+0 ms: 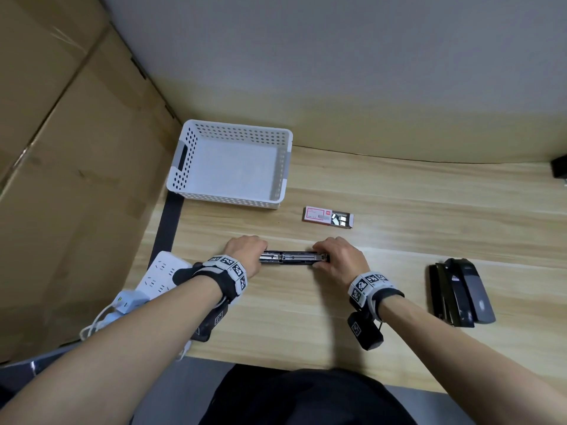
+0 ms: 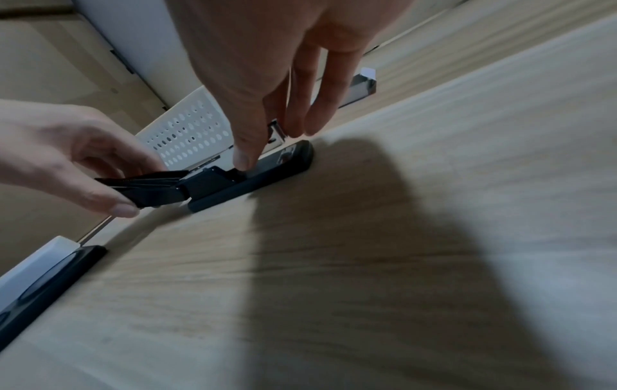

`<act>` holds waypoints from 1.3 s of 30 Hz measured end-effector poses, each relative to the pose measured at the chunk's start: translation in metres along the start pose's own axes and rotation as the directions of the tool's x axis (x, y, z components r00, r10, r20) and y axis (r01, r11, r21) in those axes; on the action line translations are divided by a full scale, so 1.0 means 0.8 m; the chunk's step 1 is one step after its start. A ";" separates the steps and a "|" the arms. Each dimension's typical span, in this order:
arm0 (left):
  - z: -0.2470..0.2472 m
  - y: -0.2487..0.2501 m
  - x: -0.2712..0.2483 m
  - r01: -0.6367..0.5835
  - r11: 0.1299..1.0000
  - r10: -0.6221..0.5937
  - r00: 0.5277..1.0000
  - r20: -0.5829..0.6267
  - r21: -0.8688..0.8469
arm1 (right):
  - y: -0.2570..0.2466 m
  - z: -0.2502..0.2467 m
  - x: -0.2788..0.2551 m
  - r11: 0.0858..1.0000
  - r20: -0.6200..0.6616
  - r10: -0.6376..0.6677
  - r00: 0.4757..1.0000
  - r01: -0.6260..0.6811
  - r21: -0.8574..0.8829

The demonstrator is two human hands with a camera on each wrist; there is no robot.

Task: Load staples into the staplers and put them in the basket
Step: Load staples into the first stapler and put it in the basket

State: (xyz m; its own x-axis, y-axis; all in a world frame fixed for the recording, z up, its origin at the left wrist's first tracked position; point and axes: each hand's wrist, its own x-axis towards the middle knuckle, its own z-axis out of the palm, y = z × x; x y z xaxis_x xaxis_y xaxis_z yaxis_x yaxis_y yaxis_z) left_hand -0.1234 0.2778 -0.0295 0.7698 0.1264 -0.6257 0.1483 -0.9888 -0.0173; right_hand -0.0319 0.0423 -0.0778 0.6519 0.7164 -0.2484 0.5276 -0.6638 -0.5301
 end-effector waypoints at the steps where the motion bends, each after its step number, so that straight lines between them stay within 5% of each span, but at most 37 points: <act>1: 0.000 0.000 0.000 -0.003 1.000 0.003 1.000 0.002 0.000 | 0.001 0.000 -0.002 1.000 0.003 0.017 1.000 -0.017 0.013; 16: -0.018 0.040 0.024 -0.189 0.970 0.179 0.981 -0.077 -0.156 | 0.059 -0.060 0.029 0.971 -0.249 0.235 0.940 -0.214 0.108; 23: -0.043 0.064 0.054 -0.349 0.915 0.271 0.903 -0.332 -0.201 | 0.066 -0.066 0.068 0.964 -0.219 0.263 0.940 -0.268 0.007; 28: -0.062 0.074 0.086 -0.416 0.905 0.391 0.895 -0.214 -0.087 | 0.074 -0.070 0.081 0.957 -0.137 0.284 0.949 -0.290 -0.023; 39: -0.060 0.076 0.097 -0.380 0.919 0.365 0.922 -0.129 -0.111 | 0.086 -0.071 0.070 0.989 -0.246 0.132 0.960 -0.146 -0.040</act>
State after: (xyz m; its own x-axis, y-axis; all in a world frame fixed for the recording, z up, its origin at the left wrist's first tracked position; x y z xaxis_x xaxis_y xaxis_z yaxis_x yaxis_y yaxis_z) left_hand -0.0249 0.2313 -0.0415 0.8439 -0.2345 -0.4826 -0.0872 -0.9474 0.3080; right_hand 0.0719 0.0241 -0.0818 0.8295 0.5478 -0.1087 0.4482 -0.7691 -0.4557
